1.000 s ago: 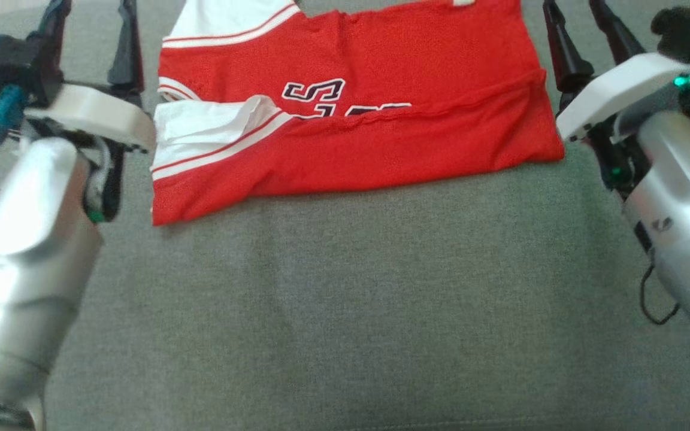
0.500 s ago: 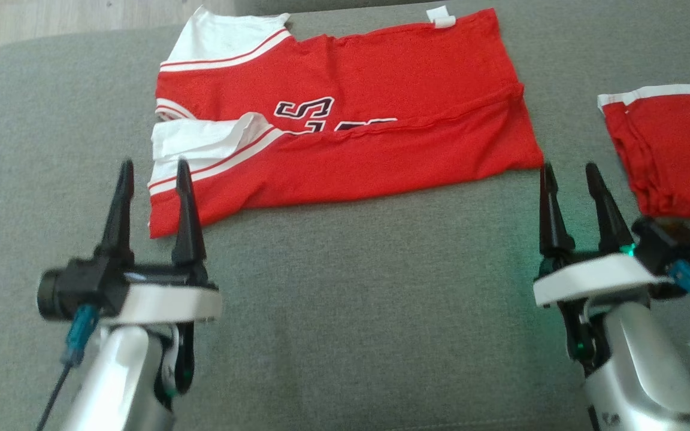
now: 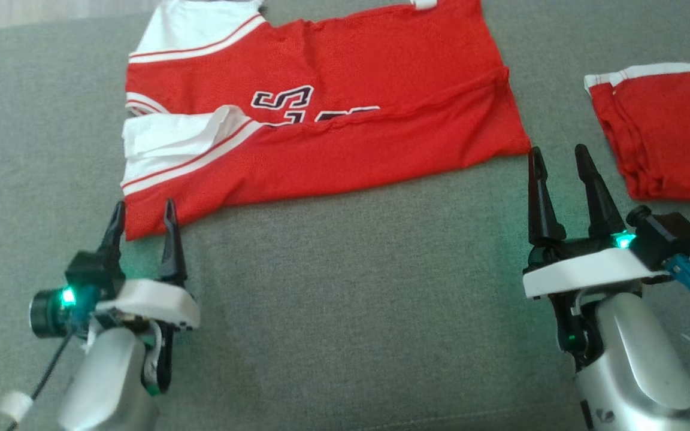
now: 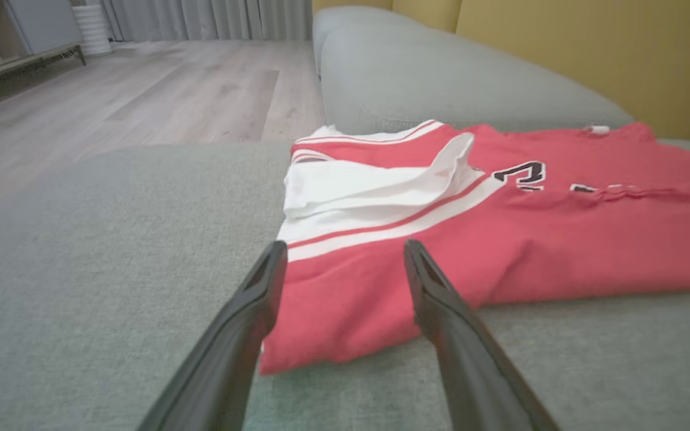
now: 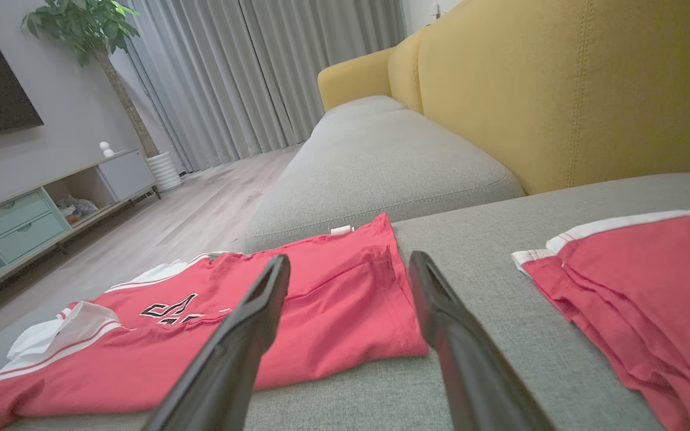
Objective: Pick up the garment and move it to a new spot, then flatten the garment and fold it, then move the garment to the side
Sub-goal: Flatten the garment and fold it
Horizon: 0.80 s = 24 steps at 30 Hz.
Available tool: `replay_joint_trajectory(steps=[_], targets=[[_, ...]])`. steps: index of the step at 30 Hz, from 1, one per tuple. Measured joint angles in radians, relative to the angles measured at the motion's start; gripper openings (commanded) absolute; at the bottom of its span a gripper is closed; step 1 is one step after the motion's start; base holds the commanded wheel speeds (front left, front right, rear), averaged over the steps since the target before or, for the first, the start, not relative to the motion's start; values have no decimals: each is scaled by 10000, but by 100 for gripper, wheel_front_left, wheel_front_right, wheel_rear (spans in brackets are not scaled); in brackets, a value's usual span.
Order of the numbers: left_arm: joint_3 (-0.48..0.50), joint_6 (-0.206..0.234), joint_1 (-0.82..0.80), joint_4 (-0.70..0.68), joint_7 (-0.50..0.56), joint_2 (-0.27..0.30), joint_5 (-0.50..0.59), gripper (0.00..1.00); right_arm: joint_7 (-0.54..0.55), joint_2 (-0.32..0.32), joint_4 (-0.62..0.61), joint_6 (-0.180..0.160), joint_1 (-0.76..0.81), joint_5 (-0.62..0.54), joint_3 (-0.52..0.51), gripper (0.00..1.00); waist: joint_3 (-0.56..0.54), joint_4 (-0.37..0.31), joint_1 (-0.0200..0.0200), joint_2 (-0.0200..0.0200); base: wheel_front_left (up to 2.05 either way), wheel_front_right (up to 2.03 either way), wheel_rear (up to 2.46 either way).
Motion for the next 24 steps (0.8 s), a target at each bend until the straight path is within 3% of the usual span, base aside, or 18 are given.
replay_joint_trajectory(steps=[7, 16, 17, 18, 19, 24], targets=[[36, 84, -796, 1595, 629, 109, -90, 100, 0, 0, -27, 0, 4, 46, 109, 100, 365, -231, 0, 0, 0, 0, 0], [244, 414, -1451, 2500, 851, 293, -161, 100, 2, 4, -52, 0, 2, 219, 251, 100, 525, -455, -1, 0, 0, 0, 0], [236, 364, -1476, 2548, 955, 299, -163, 85, 2, 4, -52, 0, 2, 219, 290, 100, 516, -473, -1, 0, 0, 0, 0], [201, 295, -1491, 2575, 1037, 316, -163, 33, 0, 4, -50, 0, 3, 219, 320, 100, 501, -489, -1, 0, 0, 0, 0], [167, 165, -1497, 2604, 1068, 345, -165, 0, 0, 4, -46, 0, 2, 224, 336, 100, 478, -504, -1, 0, 0, 0, 0], [40, 33, -1496, 2723, 775, 339, -249, 0, 0, 4, 153, 0, 2, 282, 265, 100, 272, -494, 0, 0, 0, 0, 0]])
